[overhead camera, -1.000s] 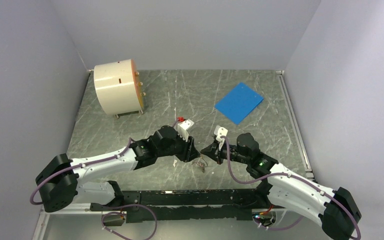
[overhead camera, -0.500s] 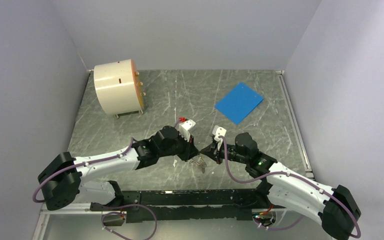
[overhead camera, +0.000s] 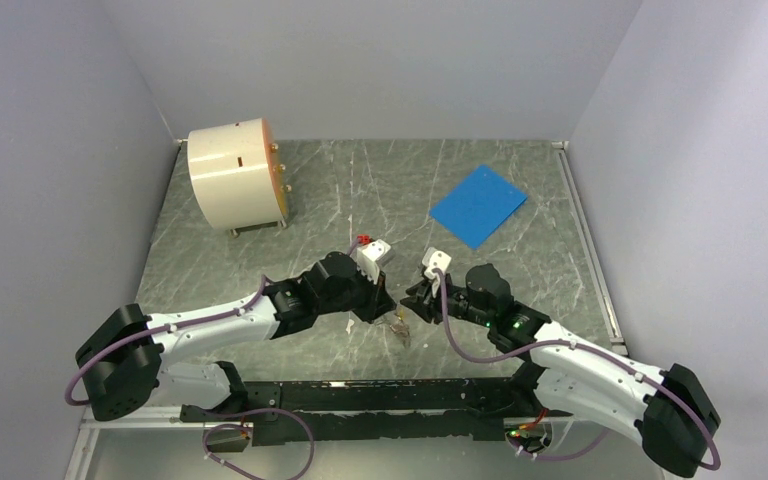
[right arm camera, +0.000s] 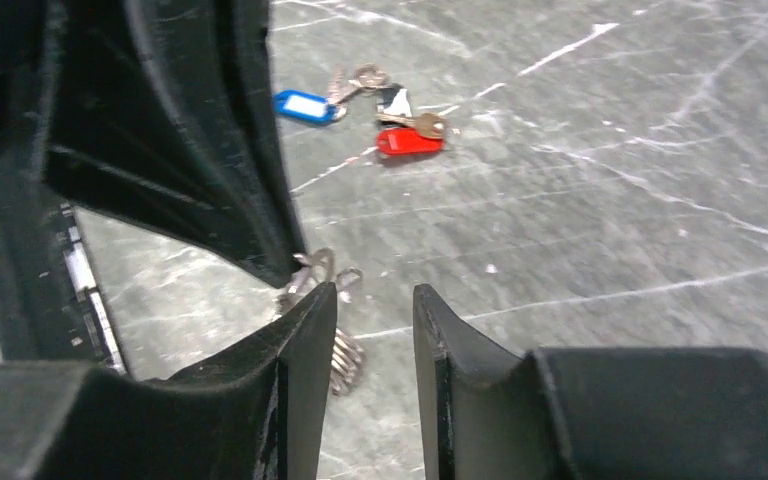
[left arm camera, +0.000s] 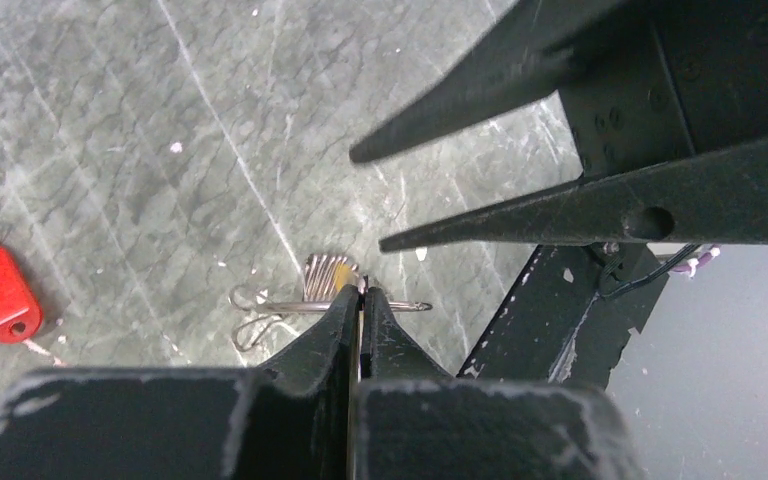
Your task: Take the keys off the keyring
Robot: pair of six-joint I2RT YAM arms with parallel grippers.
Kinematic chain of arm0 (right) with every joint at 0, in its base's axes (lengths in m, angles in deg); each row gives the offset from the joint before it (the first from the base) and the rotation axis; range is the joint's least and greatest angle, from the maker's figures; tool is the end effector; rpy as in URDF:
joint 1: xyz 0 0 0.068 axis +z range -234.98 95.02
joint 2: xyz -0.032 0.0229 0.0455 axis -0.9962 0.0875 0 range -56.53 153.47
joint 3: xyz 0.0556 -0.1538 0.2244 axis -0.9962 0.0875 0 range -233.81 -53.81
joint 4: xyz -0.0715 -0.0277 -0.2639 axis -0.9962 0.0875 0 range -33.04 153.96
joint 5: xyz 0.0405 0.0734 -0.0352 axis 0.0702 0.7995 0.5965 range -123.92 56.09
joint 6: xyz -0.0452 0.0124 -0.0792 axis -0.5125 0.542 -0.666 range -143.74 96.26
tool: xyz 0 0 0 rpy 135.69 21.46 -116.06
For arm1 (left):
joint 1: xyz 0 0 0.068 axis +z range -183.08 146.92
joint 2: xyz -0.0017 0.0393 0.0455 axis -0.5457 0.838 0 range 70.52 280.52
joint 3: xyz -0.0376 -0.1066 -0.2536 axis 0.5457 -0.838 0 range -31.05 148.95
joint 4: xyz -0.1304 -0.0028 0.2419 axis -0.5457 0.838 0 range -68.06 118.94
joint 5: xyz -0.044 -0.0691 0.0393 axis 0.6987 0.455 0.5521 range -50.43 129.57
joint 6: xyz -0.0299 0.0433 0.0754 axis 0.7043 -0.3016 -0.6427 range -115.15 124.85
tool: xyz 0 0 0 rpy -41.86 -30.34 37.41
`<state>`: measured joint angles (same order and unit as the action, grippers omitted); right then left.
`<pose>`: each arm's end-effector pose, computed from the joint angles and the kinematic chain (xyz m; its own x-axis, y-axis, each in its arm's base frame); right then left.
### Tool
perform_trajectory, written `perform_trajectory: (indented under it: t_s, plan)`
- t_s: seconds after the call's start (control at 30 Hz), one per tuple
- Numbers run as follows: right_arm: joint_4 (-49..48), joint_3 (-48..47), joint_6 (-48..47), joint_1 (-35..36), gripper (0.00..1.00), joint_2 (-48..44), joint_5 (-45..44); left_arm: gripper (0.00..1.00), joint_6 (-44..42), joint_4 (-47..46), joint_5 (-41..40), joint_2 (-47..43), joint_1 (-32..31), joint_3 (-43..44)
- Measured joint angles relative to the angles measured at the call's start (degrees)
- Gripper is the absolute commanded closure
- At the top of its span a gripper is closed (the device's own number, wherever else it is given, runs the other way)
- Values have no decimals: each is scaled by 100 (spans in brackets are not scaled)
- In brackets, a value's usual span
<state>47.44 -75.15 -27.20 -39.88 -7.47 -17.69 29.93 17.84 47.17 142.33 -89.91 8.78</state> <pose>0.1579 0.1911 0.2014 -0.1676 -0.2503 -0.9536 -0.8792 0.4755 0.0298 0.1688 -0.2784 0.2099 -0.6104 0.1663 -0.7744 0.7012 0.5683 -0.4306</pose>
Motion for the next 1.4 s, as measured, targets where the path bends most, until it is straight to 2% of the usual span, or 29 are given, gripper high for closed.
perform_trajectory:
  t_s: [0.23, 0.43, 0.73, 1.03, 1.23, 1.4]
  plan:
    - [63, -50, 133, -4, 57, 131, -837, 97, 138, 354, -140, 4, 46, 116]
    - [-33, -33, 501, 0, 55, 15, -654, 97, 247, 374, -168, 4, 125, 155]
    - [-1038, 732, 1231, 0, 55, -39, -238, 97, 332, 304, -249, -31, 127, 155]
    - [-1333, 1058, 1399, -35, 53, -90, -284, 97, 304, 302, -243, -157, 149, 151]
    - [-1419, 1084, 1327, -96, 47, 68, -251, 97, 243, 297, -68, -369, 251, 59]
    - [-1512, 1080, 1150, -98, 36, 560, 131, 97, 240, 275, 162, -479, 352, 26]
